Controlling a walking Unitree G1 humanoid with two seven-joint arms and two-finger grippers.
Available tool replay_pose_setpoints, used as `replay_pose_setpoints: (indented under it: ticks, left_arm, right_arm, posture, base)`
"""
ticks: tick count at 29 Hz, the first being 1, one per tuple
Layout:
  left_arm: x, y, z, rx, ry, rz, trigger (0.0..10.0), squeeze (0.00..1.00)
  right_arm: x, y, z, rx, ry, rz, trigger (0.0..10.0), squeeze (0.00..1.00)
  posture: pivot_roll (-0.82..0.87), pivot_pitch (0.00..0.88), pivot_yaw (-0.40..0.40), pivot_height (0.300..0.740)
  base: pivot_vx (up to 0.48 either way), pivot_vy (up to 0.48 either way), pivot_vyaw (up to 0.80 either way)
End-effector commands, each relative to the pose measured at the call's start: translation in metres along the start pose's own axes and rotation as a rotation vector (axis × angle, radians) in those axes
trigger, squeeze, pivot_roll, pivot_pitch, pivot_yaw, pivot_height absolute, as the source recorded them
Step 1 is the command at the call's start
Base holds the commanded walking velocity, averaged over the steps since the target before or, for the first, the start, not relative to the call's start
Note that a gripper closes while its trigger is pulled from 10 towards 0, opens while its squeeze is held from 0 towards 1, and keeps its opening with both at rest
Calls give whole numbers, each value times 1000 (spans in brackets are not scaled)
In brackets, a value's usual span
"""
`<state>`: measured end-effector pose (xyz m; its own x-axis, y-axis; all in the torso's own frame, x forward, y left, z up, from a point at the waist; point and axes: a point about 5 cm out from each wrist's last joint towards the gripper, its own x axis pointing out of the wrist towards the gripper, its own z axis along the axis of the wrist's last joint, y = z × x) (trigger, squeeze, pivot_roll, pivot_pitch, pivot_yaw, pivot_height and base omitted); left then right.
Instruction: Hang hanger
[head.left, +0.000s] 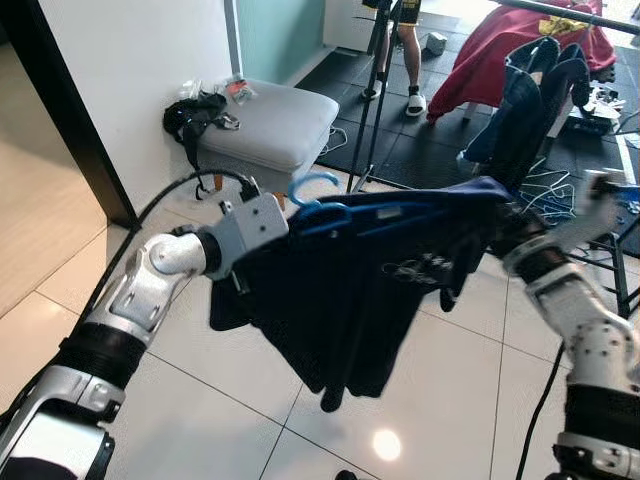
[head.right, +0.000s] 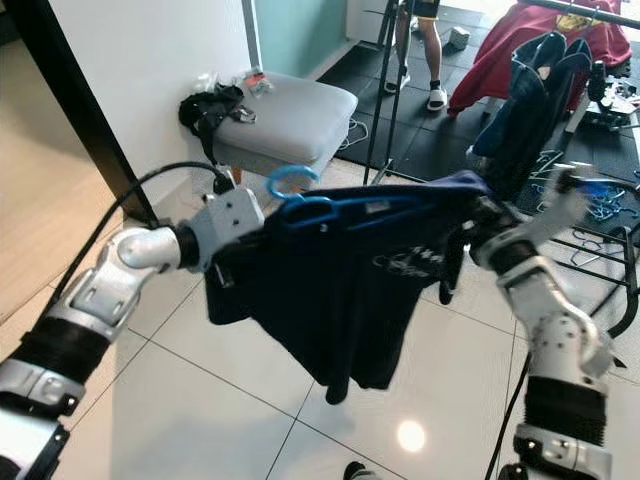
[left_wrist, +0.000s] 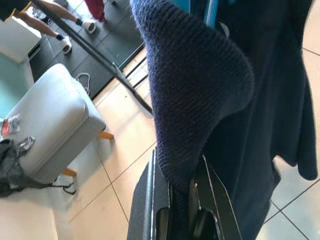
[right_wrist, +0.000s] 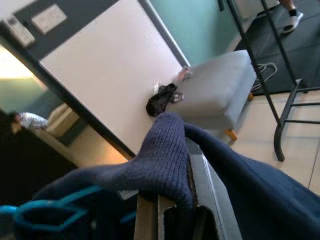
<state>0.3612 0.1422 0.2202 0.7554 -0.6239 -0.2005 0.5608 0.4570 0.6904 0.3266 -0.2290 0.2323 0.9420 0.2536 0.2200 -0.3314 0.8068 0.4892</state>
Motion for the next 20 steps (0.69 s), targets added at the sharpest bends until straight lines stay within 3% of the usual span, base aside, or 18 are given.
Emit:
replay_pose_setpoints:
  ticks: [1, 2, 5, 7, 11, 15, 20]
  left_arm:
    - [4, -7, 3, 5, 19, -5, 10000, 0]
    - [9, -14, 9, -1, 5, -24, 10000, 0]
    - [12, -19, 12, -6, -4, -36, 10000, 0]
    - [23, -36, 24, -12, -29, -76, 10000, 0]
    - [30, -43, 35, -10, -66, -93, 10000, 0]
    - [30, -36, 41, 12, -107, -58, 10000, 0]
    - [22, -13, 38, 61, -119, 43, 10000, 0]
  right_arm:
    - [2, 15, -2, -57, -11, 56, 0, 0]
    - [5, 24, -6, -75, 5, 85, 0, 0]
    - [7, 30, -10, -89, 15, 104, 0, 0]
    - [14, 52, -25, -162, 78, 185, 0, 0]
    - [18, 64, -36, -196, 115, 229, 0, 0]
    - [16, 66, -49, -211, 163, 237, 0, 0]
    - [6, 61, -69, -282, 273, 243, 0, 0]
  posture:
    - [-45, 170, -37, 740]
    - [-45, 170, -37, 740]
    - [-45, 170, -37, 740]
    - [-48, 166, -38, 740]
    - [-52, 162, -41, 740]
    - [-52, 160, -41, 740]
    - [-51, 159, -42, 740]
  base:
    - [0, 0, 0]
    - [0, 0, 0]
    - [0, 0, 0]
    - [0, 0, 0]
    - [0, 0, 0]
    - [0, 0, 0]
    - [0, 0, 0]
